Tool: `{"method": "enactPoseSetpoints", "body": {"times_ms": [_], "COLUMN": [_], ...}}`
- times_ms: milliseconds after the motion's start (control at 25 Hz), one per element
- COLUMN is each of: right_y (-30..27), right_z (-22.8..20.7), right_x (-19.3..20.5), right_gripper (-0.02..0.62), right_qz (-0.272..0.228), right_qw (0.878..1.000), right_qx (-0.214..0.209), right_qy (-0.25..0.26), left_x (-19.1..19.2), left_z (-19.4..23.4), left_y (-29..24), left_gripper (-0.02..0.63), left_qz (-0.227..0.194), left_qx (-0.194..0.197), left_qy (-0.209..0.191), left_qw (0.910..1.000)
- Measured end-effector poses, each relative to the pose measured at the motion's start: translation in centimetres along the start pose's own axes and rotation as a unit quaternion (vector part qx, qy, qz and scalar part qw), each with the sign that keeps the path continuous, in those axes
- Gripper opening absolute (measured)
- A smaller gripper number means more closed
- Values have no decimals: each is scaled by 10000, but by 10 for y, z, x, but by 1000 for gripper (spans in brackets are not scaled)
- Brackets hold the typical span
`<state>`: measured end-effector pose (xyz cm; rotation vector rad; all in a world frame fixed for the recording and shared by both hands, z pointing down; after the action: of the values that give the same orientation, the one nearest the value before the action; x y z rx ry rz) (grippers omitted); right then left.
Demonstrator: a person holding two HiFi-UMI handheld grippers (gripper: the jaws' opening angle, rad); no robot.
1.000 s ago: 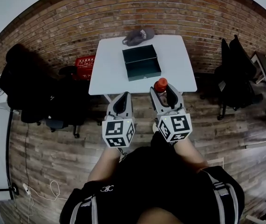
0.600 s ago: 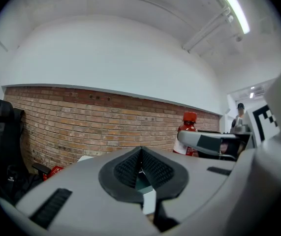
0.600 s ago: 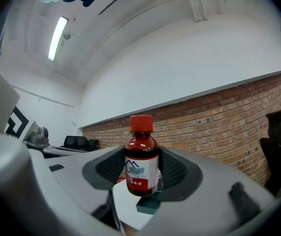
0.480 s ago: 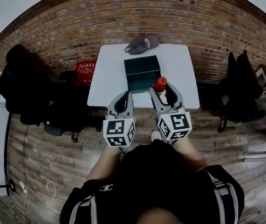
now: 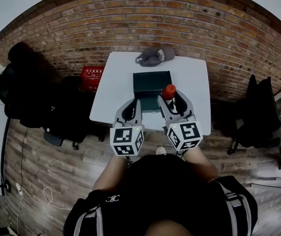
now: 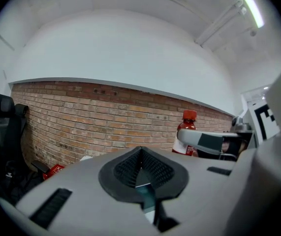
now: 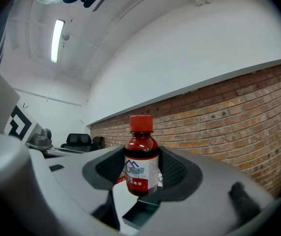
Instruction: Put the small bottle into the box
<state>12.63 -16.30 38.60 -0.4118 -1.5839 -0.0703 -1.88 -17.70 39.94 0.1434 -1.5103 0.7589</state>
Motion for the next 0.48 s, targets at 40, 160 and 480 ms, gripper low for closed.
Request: {"method": "enactPoseSetpoints", "body": {"times_ms": [40, 160, 480], "right_y": [-7, -28, -87], "right_z": [-6, -25, -64], "right_x": [-2, -7, 4], "right_gripper": [224, 224, 224], "right_qz": [25, 87, 431], "right_qw": [10000, 9995, 9961], "right_qx": [-69, -295, -764], "right_qy": [26, 99, 116], "left_x": [-3, -13, -18], "left_z": [0, 0, 13], "left_y": [-9, -36, -87], "left_gripper": [12, 12, 12], "left_qz": [16, 46, 335], "left_qx": [-26, -121, -385], "left_qy": [29, 99, 178], "left_qw": [10000, 9999, 9985]}}
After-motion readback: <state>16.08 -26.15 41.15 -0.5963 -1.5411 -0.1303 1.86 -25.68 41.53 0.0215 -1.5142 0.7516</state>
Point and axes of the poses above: the fingertips, and each gripper's own axes: y backward along the fingers, z to its left, x out of its underside, the point moved 5 cm from there along y, backward along the fingers, and after that the axes turned 13 degrees about z, right-handed, at the moved point
